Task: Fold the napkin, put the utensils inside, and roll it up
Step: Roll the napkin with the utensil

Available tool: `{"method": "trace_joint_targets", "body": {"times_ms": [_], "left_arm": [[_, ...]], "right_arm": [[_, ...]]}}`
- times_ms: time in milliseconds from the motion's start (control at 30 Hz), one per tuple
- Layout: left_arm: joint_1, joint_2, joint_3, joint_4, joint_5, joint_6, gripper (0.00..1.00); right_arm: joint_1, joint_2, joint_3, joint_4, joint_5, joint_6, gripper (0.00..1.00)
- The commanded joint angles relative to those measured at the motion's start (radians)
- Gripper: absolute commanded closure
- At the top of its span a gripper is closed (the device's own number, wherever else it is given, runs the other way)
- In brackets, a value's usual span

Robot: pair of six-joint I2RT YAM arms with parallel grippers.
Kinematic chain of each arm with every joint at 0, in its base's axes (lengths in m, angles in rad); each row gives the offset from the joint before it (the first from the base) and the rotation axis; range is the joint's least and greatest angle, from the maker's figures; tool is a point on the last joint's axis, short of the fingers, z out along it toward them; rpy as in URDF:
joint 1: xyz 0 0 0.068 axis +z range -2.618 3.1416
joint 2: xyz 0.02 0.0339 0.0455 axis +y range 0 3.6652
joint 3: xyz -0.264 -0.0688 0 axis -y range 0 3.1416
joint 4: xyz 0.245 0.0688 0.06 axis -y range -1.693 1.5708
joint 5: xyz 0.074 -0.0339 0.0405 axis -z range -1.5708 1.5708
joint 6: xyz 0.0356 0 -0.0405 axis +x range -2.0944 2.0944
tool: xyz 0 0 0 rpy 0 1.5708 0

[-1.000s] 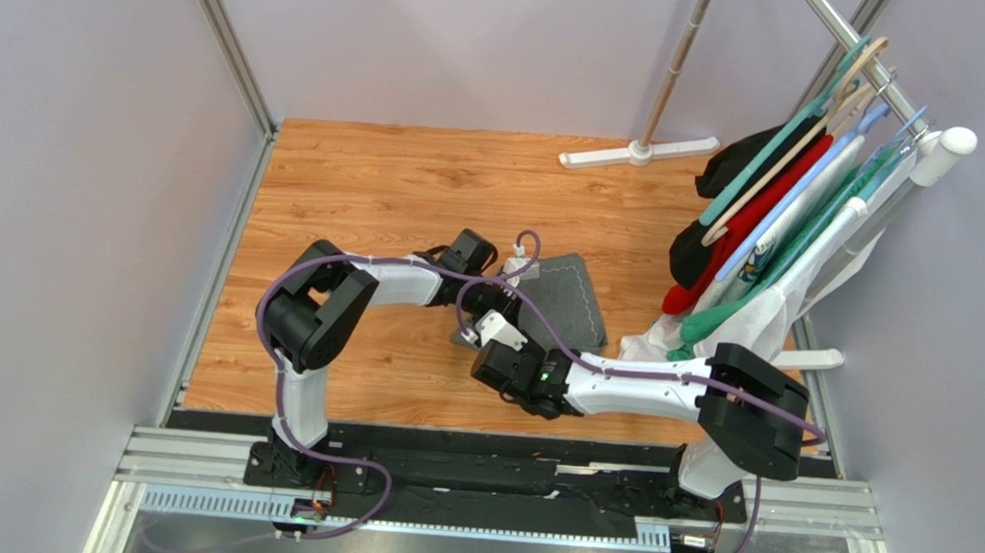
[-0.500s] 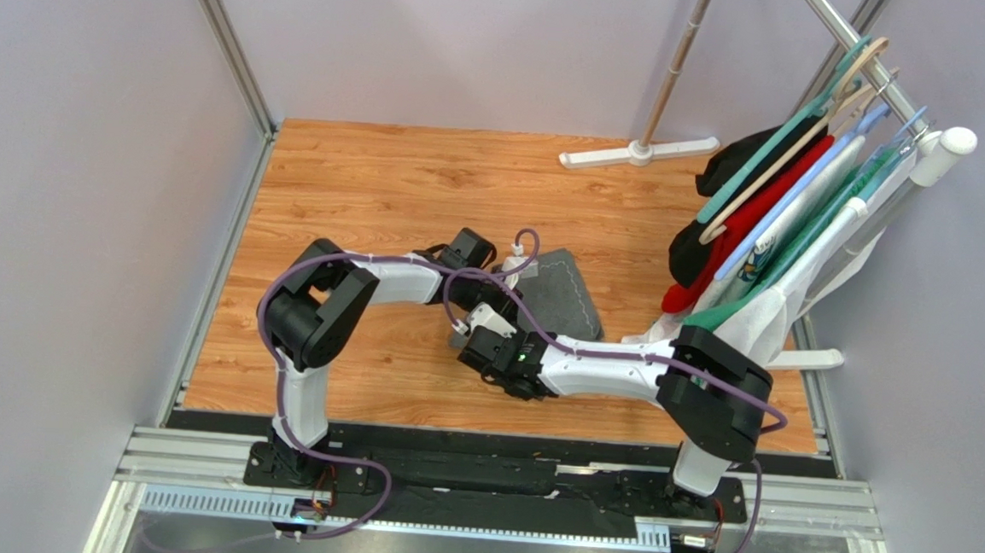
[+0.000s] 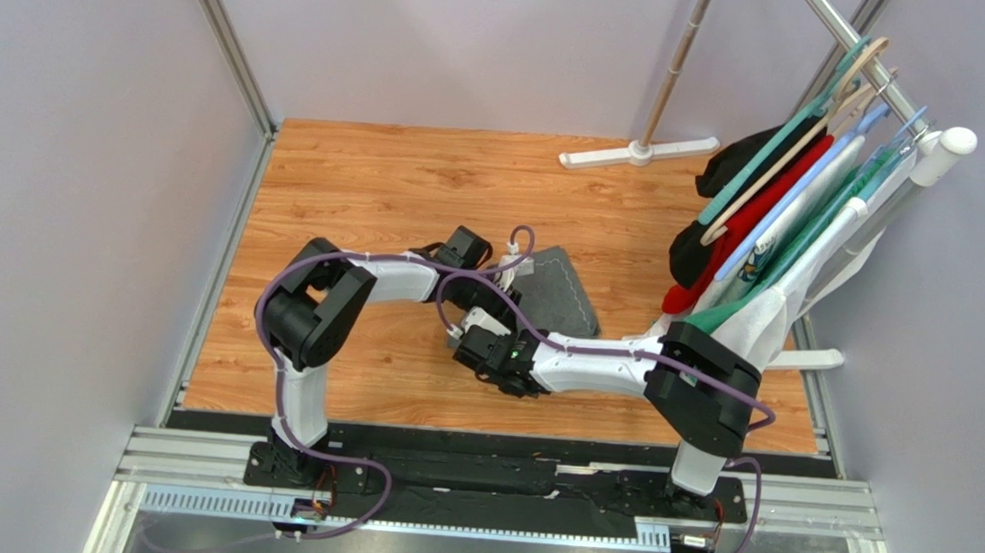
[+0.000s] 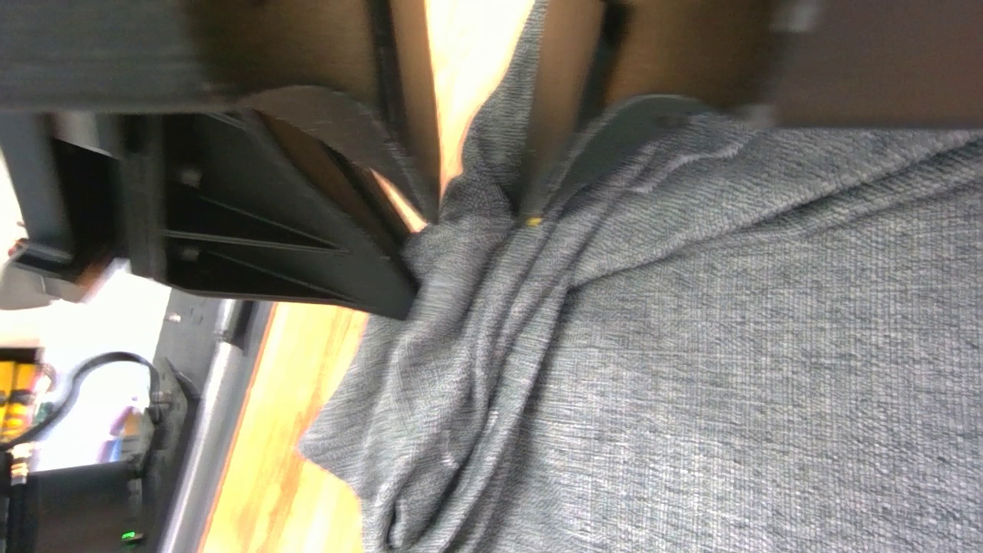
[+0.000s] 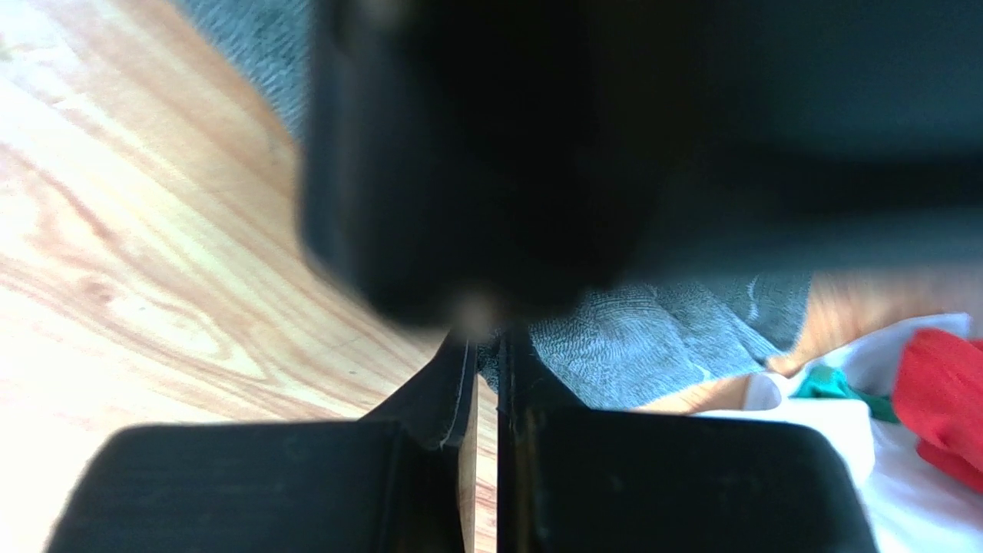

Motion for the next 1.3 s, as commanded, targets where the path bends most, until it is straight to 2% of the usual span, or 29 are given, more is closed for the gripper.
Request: {"method": "trace_joint_targets", "body": {"times_ms": [0,33,200,300,533,667,867,1100,1167,1267], "left_arm": [[0.048,0.018,-0.077,-0.078,-0.222,0.005,0.47],[0.062,0.007,-0.08,-0.065,-0.214,-0.007,0.39],[0.085,-0.011,-0.079,0.0,-0.174,-0.087,0.13],[0.106,-0.026,-0.086,0.035,-0.182,-0.122,0.09],[0.126,-0.132,-0.102,0.156,-0.18,-0.19,0.04],[0.151,-0.203,-0.094,0.164,-0.274,-0.214,0.03],[0.181,-0.25,-0.08,0.183,-0.274,-0.228,0.02],[0.181,-0.281,-0.102,0.359,-0.161,-0.32,0.02],[0.181,-0.304,-0.108,0.376,-0.173,-0.325,0.02],[0.181,-0.393,-0.148,0.377,-0.265,-0.312,0.02]], "right_arm": [[-0.013,-0.007,-0.028,0.061,-0.213,-0.038,1.0],[-0.017,-0.018,-0.032,0.059,-0.254,-0.039,1.0],[-0.042,-0.058,-0.039,0.056,-0.377,-0.032,1.0],[-0.057,-0.076,-0.042,0.064,-0.446,-0.027,1.0],[-0.108,-0.059,-0.053,0.113,-0.576,-0.009,1.0],[-0.132,-0.064,-0.068,0.136,-0.632,0.011,1.0],[-0.165,-0.047,-0.094,0.181,-0.698,0.023,1.0],[-0.177,-0.018,-0.096,0.211,-0.722,0.054,1.0],[-0.185,-0.017,-0.097,0.216,-0.73,0.066,1.0],[-0.198,-0.018,-0.107,0.234,-0.753,0.085,1.0]]}}
